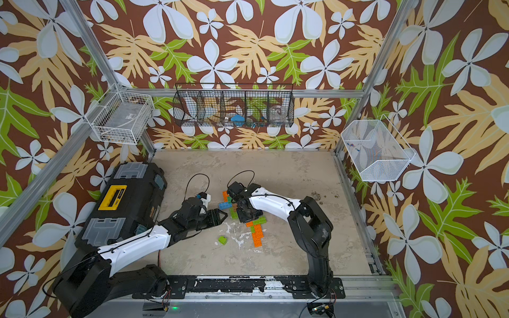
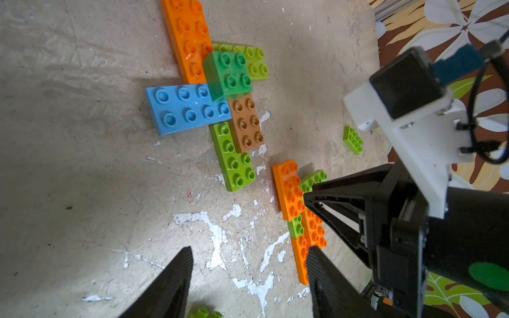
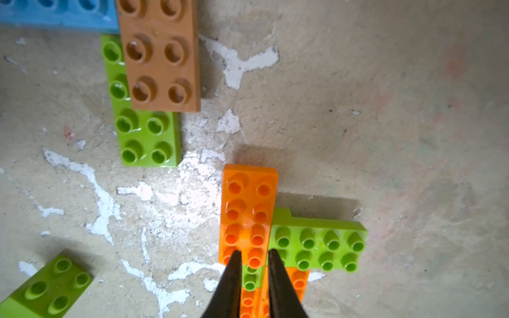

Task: Assemble a small pinwheel with lego
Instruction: Assemble the lego brick with the lego brick, then pick up the lego brick from the center of the board.

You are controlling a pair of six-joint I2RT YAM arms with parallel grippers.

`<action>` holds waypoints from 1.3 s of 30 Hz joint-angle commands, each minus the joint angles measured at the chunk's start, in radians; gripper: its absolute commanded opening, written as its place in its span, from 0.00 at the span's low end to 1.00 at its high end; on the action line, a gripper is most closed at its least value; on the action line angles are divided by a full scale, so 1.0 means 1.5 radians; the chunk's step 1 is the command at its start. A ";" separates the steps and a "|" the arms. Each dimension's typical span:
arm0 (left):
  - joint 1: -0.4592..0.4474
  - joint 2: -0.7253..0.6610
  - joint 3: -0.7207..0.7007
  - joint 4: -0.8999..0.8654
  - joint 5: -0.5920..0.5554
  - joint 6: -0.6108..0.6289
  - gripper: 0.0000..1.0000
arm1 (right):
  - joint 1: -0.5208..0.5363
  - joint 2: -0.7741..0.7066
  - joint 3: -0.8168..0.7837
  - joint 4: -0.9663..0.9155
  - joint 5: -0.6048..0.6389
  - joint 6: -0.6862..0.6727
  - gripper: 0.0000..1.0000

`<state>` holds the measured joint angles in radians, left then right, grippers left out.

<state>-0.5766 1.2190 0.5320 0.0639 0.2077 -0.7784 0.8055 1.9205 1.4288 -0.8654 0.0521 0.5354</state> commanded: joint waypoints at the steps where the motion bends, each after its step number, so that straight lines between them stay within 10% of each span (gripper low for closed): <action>1: 0.002 0.001 0.006 0.001 0.002 0.017 0.68 | -0.001 -0.020 -0.002 -0.009 -0.004 0.004 0.21; 20: -0.227 0.418 0.444 -0.064 -0.018 0.148 0.69 | -0.415 -0.185 -0.203 0.062 0.021 -0.048 0.20; 39: -0.277 0.606 0.703 -0.167 -0.035 0.199 0.67 | -0.490 -0.113 -0.183 0.088 -0.031 -0.064 0.19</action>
<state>-0.9913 2.1250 1.5772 -0.1650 0.1654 -0.4992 0.0738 1.7443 1.1473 -0.7406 0.0120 0.4438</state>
